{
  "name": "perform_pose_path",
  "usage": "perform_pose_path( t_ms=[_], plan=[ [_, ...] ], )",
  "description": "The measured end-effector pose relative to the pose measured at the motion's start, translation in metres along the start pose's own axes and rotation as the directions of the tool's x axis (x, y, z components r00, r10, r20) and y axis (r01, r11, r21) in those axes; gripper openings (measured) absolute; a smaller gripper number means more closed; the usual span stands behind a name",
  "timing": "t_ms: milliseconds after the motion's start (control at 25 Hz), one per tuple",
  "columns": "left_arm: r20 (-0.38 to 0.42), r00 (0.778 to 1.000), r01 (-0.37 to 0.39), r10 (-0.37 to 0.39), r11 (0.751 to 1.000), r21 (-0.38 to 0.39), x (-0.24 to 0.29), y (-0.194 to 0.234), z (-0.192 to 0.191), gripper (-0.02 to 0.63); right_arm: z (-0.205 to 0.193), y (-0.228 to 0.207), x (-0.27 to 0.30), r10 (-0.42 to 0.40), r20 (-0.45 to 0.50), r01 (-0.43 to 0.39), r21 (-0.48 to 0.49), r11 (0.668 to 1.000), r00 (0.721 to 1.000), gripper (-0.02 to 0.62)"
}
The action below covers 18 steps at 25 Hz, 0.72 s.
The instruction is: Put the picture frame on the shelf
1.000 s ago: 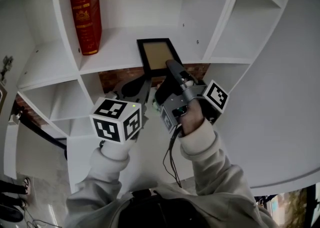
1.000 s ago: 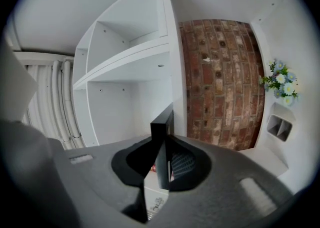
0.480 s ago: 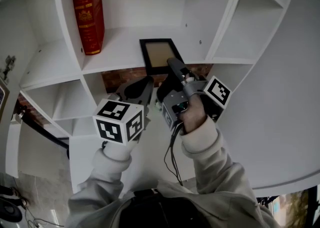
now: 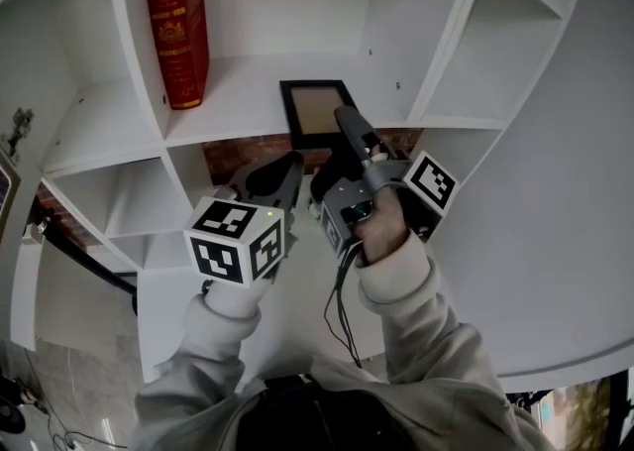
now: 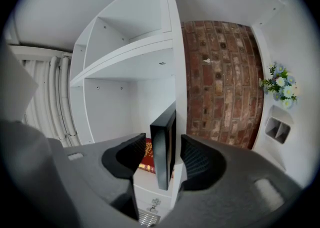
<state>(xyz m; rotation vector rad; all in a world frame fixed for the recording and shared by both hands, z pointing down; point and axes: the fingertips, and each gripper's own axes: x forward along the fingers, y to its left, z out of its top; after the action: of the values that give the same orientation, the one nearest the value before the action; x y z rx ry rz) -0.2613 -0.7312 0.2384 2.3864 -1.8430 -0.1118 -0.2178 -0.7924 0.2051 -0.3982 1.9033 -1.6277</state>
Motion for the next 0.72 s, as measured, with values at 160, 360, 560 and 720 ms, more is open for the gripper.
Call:
perform_pose_path(
  t_ms=[160, 360, 560, 720],
  plan=[
    [0.012, 1.0, -0.015, 0.015, 1.0, 0.01, 0.0, 0.004, 0.0, 0.006, -0.001, 0.003, 0.001, 0.022, -0.008, -0.022, -0.025, 0.999, 1.0, 0.262],
    [0.013, 1.0, -0.019, 0.019, 1.0, 0.01, -0.004, 0.003, -0.003, 0.006, -0.003, 0.001, -0.007, 0.026, -0.007, -0.026, -0.03, 0.999, 1.0, 0.282],
    [0.016, 1.0, -0.017, 0.016, 1.0, 0.003, -0.018, -0.011, -0.01, 0.006, -0.004, 0.0, -0.035, 0.019, 0.017, -0.019, -0.044, 0.999, 1.0, 0.282],
    [0.005, 0.999, -0.032, 0.031, 0.999, 0.004, -0.031, -0.019, -0.023, 0.006, -0.01, -0.006, -0.059, 0.005, 0.019, -0.004, -0.047, 0.999, 1.0, 0.282]
  ],
)
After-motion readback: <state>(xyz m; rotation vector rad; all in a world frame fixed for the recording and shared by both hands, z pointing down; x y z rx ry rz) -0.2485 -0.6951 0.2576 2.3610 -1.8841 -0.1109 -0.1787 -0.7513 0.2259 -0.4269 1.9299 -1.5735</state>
